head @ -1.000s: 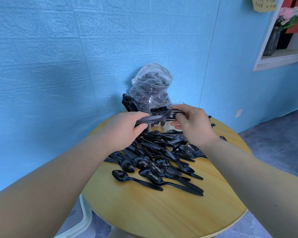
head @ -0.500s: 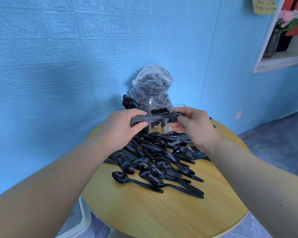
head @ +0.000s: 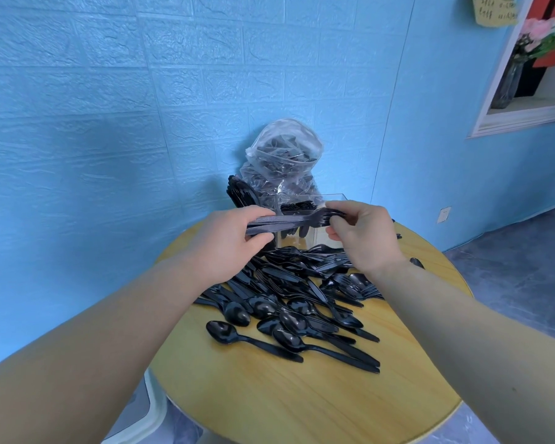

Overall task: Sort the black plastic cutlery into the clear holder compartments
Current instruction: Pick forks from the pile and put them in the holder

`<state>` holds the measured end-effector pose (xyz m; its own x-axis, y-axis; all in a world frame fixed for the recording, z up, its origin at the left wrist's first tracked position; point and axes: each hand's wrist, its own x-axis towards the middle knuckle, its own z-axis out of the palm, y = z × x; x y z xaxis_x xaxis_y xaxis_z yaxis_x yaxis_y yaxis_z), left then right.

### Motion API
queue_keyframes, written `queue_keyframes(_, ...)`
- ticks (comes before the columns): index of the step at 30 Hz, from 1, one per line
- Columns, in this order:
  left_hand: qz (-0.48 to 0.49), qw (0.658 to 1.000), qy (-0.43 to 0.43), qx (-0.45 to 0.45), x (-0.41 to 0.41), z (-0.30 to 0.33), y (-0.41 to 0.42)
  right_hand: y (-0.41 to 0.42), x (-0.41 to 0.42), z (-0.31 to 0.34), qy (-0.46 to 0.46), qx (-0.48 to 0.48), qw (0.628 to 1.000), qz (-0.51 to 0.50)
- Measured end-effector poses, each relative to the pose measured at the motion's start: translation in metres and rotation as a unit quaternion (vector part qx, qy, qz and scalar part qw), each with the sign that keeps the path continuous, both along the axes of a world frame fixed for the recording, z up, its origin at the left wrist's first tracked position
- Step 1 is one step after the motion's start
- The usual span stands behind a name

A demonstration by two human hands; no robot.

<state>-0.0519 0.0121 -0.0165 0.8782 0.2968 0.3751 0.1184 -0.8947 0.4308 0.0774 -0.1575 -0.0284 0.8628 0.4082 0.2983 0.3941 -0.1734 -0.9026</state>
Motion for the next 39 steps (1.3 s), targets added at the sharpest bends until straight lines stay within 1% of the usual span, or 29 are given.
queue_keyframes(8, -0.005, 0.998, -0.012, -0.055, 0.0024, -0.0060, 0.0013, -0.0027, 0.0014, -0.0030, 0.075, 0.045, 0.995, 0.046)
queue_keyframes(12, -0.014, 0.998, -0.010, -0.064, 0.0027, -0.0071, 0.0004, -0.0028, -0.0011, -0.0027, 0.118, 0.078, 0.988, 0.065)
queue_keyframes(14, -0.015, 0.998, -0.010, -0.062, 0.0026, -0.0069, 0.0003, -0.0022, -0.0020, -0.0028, 0.124, 0.082, 0.986, 0.071)
queue_keyframes(20, -0.021, 0.999, -0.009, -0.043, 0.0010, -0.0066, 0.0006, 0.0019, 0.0006, -0.0050, 0.110, 0.055, 0.991, 0.058)
queue_keyframes(29, -0.004, 0.998, 0.003, -0.061, 0.0034, -0.0087, 0.0010, 0.0042, 0.0033, -0.0079, 0.080, 0.031, 0.996, 0.031)
queue_keyframes(31, -0.004, 0.999, 0.007, -0.043, 0.0036, -0.0086, 0.0006, 0.0031, 0.0032, -0.0083, 0.078, 0.025, 0.996, 0.028)
queue_keyframes(35, -0.003, 0.999, 0.028, 0.033, 0.0031, -0.0048, -0.0045, 0.0019, 0.0044, -0.0074, 0.063, 0.012, 0.998, 0.017)
queue_keyframes(39, -0.009, 0.996, 0.052, 0.065, 0.0047, 0.0000, -0.0084, 0.0044, 0.0063, -0.0069, 0.000, -0.019, 1.000, -0.013)
